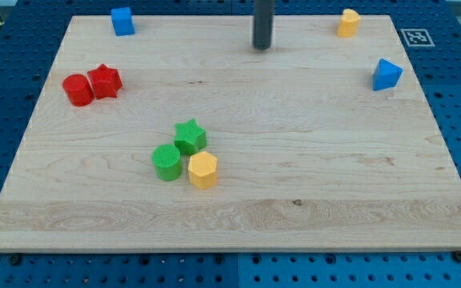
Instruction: Slide the yellow heart towards the center of the board
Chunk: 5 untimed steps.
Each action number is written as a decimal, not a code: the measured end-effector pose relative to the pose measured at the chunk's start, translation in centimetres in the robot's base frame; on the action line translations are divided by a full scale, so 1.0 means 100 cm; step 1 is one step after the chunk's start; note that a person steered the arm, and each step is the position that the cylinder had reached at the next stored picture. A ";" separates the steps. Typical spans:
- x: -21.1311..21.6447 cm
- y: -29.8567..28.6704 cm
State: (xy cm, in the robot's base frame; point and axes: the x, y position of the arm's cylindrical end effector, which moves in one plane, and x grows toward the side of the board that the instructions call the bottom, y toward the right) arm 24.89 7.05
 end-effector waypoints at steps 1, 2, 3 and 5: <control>-0.052 0.055; -0.058 0.070; -0.057 0.106; -0.045 0.168</control>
State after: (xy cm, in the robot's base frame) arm 20.39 23.88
